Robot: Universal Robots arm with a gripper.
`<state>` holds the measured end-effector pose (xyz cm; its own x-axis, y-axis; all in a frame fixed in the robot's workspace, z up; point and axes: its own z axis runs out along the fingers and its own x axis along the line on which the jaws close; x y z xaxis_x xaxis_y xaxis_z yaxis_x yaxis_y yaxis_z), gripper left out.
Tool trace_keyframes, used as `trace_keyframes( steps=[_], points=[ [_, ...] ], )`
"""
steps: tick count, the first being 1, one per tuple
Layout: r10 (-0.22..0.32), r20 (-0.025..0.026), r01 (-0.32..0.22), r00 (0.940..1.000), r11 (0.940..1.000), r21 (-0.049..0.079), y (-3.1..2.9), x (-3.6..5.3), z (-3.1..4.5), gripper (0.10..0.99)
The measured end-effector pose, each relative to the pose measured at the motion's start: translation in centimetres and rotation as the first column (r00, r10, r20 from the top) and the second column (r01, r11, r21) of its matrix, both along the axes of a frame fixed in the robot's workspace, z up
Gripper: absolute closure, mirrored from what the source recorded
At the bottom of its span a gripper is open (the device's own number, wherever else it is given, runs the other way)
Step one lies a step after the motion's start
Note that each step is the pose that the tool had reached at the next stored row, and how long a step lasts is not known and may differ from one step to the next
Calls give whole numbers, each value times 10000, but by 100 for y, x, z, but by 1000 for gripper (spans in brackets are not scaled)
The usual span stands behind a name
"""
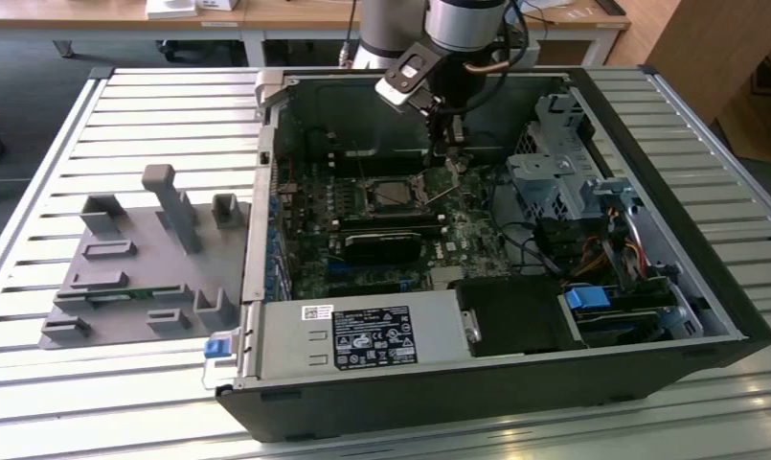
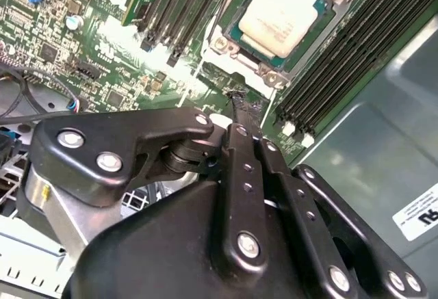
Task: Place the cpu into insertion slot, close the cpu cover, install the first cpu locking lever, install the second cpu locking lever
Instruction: 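Close the cpu cover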
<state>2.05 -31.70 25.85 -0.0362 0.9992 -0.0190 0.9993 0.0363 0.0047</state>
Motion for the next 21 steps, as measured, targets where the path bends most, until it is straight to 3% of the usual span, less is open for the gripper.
trace_keyframes(
  steps=[21],
  points=[
    [-17,-18,17,10000,10000,-26,19,197,-34,980]
  ],
)
